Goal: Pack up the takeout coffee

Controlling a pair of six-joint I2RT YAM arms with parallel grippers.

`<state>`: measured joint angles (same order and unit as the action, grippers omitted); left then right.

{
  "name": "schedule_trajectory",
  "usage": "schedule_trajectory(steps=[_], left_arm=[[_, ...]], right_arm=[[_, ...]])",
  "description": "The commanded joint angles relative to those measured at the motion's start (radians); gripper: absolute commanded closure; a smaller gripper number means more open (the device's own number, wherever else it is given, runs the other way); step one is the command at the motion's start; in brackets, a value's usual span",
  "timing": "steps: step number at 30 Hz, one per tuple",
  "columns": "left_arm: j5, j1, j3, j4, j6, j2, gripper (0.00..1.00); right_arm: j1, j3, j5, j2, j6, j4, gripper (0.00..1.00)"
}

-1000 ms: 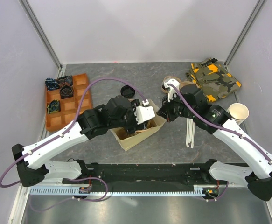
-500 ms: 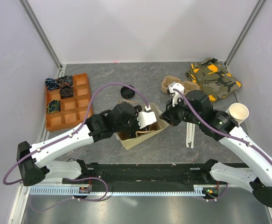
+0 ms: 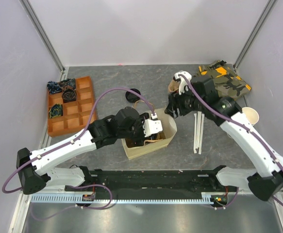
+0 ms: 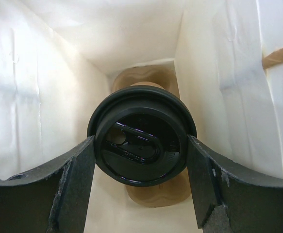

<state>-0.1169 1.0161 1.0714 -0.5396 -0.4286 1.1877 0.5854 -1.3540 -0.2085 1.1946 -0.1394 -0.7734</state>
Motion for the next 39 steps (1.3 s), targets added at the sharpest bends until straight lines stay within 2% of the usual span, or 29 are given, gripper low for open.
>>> schedule_trajectory(steps=[1,3,7,13,23,24,26,27,29,30,35,39], left_arm=[[-0.041,-0.001,-0.011,0.050,-0.039,-0.040,0.84],[-0.041,-0.001,-0.014,0.050,-0.042,-0.040,0.84],[-0.041,-0.001,-0.019,0.059,-0.050,-0.040,0.85],[-0.056,-0.001,-0.030,0.064,-0.065,-0.046,0.85],[-0.053,-0.001,-0.031,0.059,-0.090,-0.050,0.85],[-0.052,-0.002,-0.033,0.061,-0.093,-0.048,0.85],[-0.049,-0.002,-0.030,0.061,-0.096,-0.045,0.85],[-0.041,-0.001,-0.030,0.059,-0.096,-0.043,0.85],[-0.026,-0.001,-0.027,0.059,-0.094,-0.040,0.85],[-0.006,-0.002,-0.025,0.058,-0.093,-0.037,0.85],[0.045,-0.002,-0.021,0.064,-0.082,-0.043,0.85],[0.071,-0.001,-0.044,0.087,-0.105,-0.056,0.85]], right_arm=[[-0.088,-0.134,-0.155,0.101,0.132,-0.127,0.37],[-0.096,-0.194,-0.268,0.149,0.309,-0.211,0.37],[-0.096,-0.253,-0.374,0.178,0.473,-0.280,0.34],[-0.096,-0.338,-0.391,0.267,0.524,-0.280,0.34],[-0.081,-0.367,-0.502,0.344,0.685,-0.329,0.41],[-0.075,-0.363,-0.503,0.344,0.690,-0.329,0.43],[-0.053,-0.349,-0.497,0.350,0.686,-0.320,0.57],[-0.050,-0.347,-0.496,0.355,0.673,-0.316,0.75],[-0.050,-0.350,-0.474,0.349,0.628,-0.291,0.97],[-0.048,-0.346,-0.460,0.339,0.607,-0.276,1.00],[-0.027,-0.211,-0.399,0.186,0.489,-0.115,1.00],[0.043,-0.120,-0.251,0.099,0.394,-0.009,1.00]])
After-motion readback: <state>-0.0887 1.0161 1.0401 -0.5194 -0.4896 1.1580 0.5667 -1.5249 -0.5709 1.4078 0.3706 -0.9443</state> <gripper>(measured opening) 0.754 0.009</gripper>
